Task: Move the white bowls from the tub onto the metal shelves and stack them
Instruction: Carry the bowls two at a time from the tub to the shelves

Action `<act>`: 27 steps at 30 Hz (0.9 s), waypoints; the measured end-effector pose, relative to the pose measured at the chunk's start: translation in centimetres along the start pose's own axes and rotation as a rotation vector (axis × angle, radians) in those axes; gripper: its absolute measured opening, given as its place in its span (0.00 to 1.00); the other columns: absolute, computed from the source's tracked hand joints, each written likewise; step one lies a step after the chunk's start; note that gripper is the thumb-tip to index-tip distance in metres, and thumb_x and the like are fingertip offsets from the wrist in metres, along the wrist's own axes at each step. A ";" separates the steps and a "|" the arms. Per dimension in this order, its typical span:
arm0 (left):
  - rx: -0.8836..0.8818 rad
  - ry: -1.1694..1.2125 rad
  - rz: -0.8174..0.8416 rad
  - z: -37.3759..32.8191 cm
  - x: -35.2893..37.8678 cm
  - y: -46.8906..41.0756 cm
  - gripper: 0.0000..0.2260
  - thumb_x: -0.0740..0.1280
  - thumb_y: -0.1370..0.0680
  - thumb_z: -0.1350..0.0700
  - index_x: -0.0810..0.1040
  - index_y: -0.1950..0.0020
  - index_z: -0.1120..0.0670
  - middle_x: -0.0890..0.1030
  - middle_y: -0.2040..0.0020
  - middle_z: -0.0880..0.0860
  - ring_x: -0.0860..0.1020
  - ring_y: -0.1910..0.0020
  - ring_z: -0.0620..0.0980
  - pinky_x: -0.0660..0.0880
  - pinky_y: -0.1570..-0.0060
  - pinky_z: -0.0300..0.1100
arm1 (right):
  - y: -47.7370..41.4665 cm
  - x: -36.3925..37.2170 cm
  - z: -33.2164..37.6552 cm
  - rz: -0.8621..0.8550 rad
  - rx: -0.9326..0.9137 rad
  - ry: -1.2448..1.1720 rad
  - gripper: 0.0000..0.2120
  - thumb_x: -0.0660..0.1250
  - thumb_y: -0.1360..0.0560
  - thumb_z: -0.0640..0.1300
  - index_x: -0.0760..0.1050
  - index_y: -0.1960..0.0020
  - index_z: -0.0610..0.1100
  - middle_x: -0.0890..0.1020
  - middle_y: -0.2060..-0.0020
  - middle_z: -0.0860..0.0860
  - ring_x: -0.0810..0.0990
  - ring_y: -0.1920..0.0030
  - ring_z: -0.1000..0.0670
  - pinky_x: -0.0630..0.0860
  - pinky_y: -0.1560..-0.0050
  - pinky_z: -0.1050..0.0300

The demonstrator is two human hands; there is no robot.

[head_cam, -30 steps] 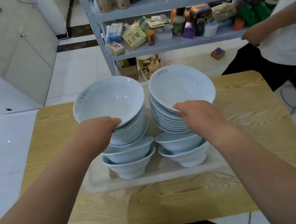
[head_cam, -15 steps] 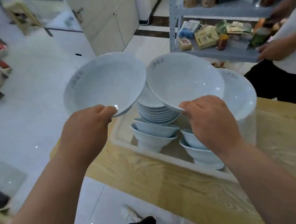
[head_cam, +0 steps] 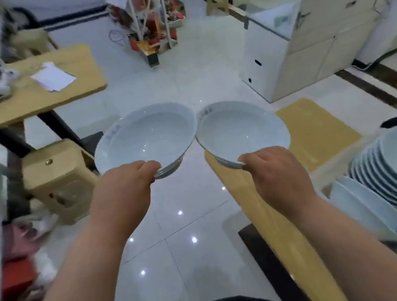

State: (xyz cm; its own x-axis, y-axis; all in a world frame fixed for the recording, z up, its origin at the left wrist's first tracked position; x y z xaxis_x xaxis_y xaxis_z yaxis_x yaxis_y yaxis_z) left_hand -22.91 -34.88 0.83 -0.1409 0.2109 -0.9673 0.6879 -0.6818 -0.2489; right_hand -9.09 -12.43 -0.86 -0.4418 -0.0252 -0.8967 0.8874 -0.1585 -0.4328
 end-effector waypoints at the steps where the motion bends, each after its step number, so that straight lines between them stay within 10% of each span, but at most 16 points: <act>1: -0.047 -0.015 0.000 2.8 -0.5 1.0 0.14 0.71 0.33 0.68 0.78 0.54 0.51 0.77 0.67 0.48 0.74 0.73 0.55 0.66 0.78 0.42 | -1.9 1.2 2.3 0.009 -0.043 -0.014 0.14 0.72 0.34 0.31 0.79 0.53 0.46 0.76 0.69 0.52 0.73 0.67 0.45 0.57 0.58 0.58; 11: -0.505 -0.236 -0.017 23.3 -6.1 11.1 0.15 0.72 0.34 0.67 0.80 0.52 0.52 0.80 0.65 0.51 0.78 0.67 0.58 0.67 0.72 0.42 | -17.8 10.1 24.6 0.042 -0.454 -0.237 0.11 0.71 0.32 0.32 0.77 0.56 0.46 0.72 0.71 0.52 0.59 0.66 0.49 0.52 0.58 0.60; 19: -0.806 -0.413 -0.152 32.0 -11.9 13.5 0.09 0.58 0.28 0.57 0.79 0.56 0.53 0.77 0.68 0.52 0.74 0.69 0.57 0.55 0.74 0.39 | -29.6 13.9 39.1 0.047 -0.800 -0.461 0.09 0.73 0.32 0.35 0.80 0.53 0.43 0.80 0.67 0.47 0.77 0.64 0.41 0.71 0.61 0.53; 27: -1.084 -0.654 -0.234 38.2 -20.3 11.5 0.15 0.64 0.32 0.67 0.79 0.50 0.52 0.80 0.64 0.51 0.77 0.65 0.58 0.74 0.71 0.47 | -42.5 12.2 51.1 -0.078 -1.128 -0.637 0.12 0.75 0.32 0.36 0.80 0.50 0.44 0.82 0.62 0.48 0.79 0.59 0.43 0.74 0.58 0.52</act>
State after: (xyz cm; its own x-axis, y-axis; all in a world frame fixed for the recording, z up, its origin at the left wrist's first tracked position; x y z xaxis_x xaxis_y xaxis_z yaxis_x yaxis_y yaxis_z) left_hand -39.33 -73.77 15.75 -0.4455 -0.3428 -0.8270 0.7803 0.3041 -0.5464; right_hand -58.90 -56.43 11.37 -0.2043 -0.5653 -0.7992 0.3392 0.7249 -0.5995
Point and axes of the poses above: each hand's wrist, its own y-axis away from the middle knuckle, its own x-axis out of the palm, z = x × y, the point moved 6 cm from there along -y, towards the middle knuckle
